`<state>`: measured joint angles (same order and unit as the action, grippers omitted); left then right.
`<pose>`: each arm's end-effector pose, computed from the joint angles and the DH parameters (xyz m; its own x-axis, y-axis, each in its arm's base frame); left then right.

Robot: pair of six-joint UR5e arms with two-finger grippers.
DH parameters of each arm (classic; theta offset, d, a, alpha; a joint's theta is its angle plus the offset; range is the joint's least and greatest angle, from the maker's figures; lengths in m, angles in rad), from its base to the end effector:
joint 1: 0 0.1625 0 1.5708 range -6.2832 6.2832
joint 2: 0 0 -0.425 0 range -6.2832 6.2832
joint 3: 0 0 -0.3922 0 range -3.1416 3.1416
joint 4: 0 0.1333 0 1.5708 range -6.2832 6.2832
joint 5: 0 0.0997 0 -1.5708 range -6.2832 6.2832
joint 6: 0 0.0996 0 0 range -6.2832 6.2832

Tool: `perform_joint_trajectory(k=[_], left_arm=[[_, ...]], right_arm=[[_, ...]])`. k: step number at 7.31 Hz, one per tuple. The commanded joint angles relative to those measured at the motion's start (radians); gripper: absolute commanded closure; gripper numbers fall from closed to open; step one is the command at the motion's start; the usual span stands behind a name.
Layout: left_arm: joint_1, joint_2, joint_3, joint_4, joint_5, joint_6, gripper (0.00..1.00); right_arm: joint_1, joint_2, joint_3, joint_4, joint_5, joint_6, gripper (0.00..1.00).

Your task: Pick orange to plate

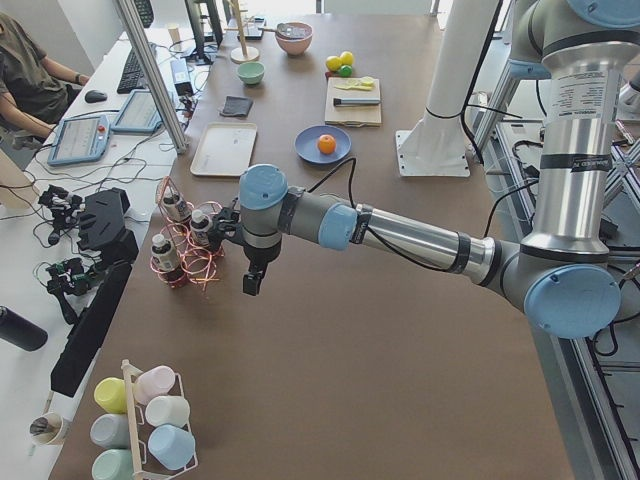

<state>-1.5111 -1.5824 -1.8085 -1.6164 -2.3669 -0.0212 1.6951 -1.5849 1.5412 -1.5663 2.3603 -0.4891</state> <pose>-0.0321 -0.5035 0.5284 0.6869 0.2288 -0.6898 -0.0425 0.9602 0.2761 0.1219 -0.4712 0.6786 0.6720 -0.3644 0.6447 0.2173 0.9293 0.2987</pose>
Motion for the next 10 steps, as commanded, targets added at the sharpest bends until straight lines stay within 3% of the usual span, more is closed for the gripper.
perform_joint_trajectory(k=[1,2,7,10], left_arm=[[-0.036,0.034,0.037,-0.007,-0.005,0.006,0.02],[-0.097,0.045,0.041,-0.007,-0.017,0.007,0.02],[-0.11,0.097,0.123,-0.137,-0.02,0.009,0.02],[-0.175,0.121,0.107,-0.137,-0.025,0.009,0.02]], right_arm=[[0.011,0.002,0.013,0.002,0.007,0.009,0.0],[0.011,0.003,0.017,0.003,0.002,0.012,0.0],[0.011,0.006,0.017,0.002,-0.003,0.012,0.0],[0.015,-0.006,0.031,-0.003,-0.003,0.012,0.0]])
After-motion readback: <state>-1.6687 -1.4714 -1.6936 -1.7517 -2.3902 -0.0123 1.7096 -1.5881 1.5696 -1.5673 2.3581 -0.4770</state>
